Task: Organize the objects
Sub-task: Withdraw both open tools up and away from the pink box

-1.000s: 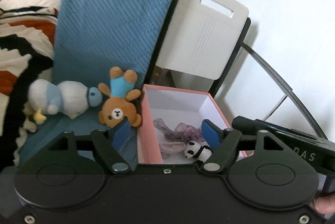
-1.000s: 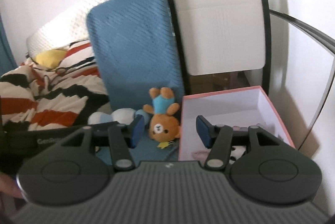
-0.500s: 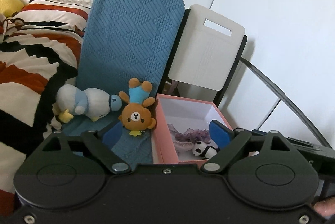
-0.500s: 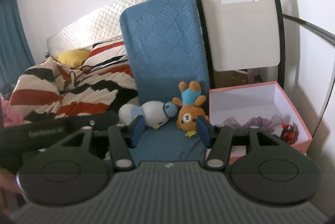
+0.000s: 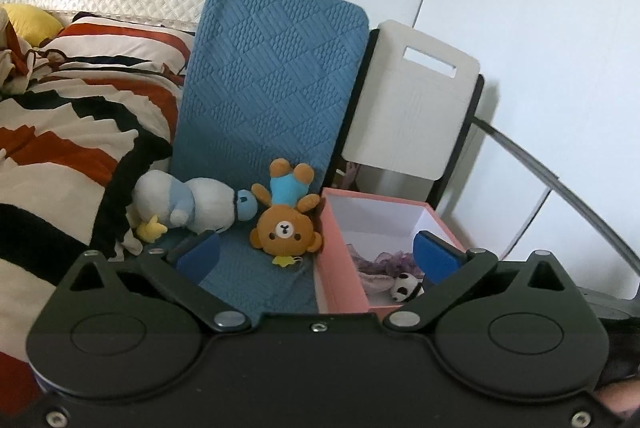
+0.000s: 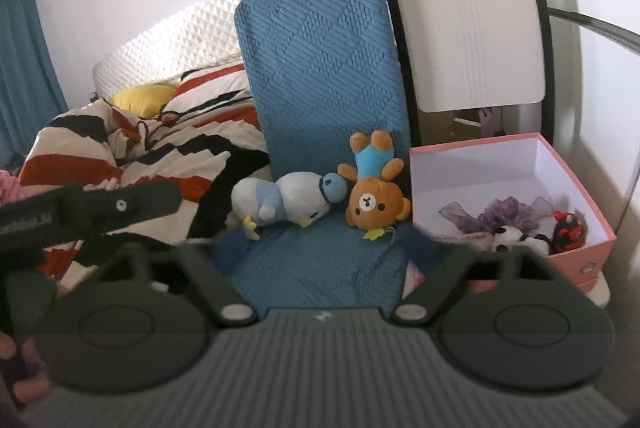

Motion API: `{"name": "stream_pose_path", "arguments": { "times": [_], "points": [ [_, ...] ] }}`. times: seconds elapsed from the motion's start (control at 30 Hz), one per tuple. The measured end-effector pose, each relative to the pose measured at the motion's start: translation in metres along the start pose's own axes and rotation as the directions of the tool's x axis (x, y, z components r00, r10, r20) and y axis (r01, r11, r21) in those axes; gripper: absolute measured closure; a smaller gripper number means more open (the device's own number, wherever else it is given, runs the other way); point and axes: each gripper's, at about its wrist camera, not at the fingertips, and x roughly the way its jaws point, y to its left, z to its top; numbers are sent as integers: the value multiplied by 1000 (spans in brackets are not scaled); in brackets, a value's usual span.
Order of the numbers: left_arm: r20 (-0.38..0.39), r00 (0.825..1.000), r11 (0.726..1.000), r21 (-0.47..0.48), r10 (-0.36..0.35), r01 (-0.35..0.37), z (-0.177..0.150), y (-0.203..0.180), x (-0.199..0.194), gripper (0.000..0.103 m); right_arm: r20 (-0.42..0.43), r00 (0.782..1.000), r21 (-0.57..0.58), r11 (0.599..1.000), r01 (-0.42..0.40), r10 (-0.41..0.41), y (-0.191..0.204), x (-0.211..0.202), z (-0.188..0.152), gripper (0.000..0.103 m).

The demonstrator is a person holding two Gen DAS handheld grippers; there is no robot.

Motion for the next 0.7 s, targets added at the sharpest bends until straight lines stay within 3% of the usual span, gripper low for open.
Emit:
{"name": "stream_pose_path", "arguments": {
  "times": [0.1, 0.37, 0.7],
  "points": [
    [-1, 1000, 1000, -23, 6, -6, -4, 8, 12, 0, -1, 1000, -22, 999, -31, 31, 0, 12, -4, 8],
    [-46, 998, 999, -6, 35, -35, -12, 28, 47, 0, -53, 998, -63, 998, -19, 16, 2, 45, -14, 8],
    [-84, 995, 999, 3, 53, -53, -17, 48, 71, 0, -100, 995, -36, 999, 20, -24, -1, 71, -27, 8]
  ]
}}
